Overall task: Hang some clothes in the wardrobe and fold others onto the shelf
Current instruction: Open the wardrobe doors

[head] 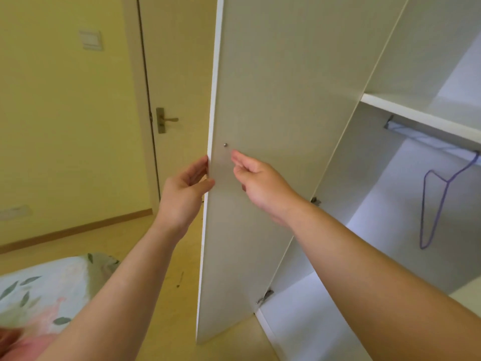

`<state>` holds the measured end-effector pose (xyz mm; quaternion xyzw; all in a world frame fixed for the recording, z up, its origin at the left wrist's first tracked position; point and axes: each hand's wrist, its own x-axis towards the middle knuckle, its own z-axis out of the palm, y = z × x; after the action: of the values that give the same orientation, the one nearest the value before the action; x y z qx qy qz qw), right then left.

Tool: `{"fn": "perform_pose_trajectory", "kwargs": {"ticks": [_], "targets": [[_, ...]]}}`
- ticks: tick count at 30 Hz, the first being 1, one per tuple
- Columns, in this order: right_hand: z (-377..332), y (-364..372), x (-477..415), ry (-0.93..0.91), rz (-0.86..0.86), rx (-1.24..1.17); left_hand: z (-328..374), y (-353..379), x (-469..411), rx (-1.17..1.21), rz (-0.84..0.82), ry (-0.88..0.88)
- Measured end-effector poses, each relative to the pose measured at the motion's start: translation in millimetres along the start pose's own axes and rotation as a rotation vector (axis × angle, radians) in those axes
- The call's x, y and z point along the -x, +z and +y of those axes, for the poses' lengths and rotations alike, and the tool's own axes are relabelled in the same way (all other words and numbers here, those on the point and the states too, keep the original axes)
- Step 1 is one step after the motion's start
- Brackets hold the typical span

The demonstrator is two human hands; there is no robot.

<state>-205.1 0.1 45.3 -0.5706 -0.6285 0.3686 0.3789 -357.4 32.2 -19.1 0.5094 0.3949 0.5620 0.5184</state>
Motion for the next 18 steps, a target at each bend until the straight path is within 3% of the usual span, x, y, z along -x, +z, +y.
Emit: {"fn": "perform_pose_trajectory", "kwargs": {"ticks": [4,6,12,18], "targets": [[10,-7,3,0.002,0.048,-0.004,-4,10,12,-0.104,0.253,0.046],[19,-16,12,0.019,0.095,-0.006,-9,17,19,-0.107,0.280,0.053],[62,-75,58,0.122,0.315,0.020,-29,90,23,-0.061,-0.077,-0.059],[94,-144,128,0.238,0.711,0.087,-36,206,26,0.051,-0.464,-0.139]]}}
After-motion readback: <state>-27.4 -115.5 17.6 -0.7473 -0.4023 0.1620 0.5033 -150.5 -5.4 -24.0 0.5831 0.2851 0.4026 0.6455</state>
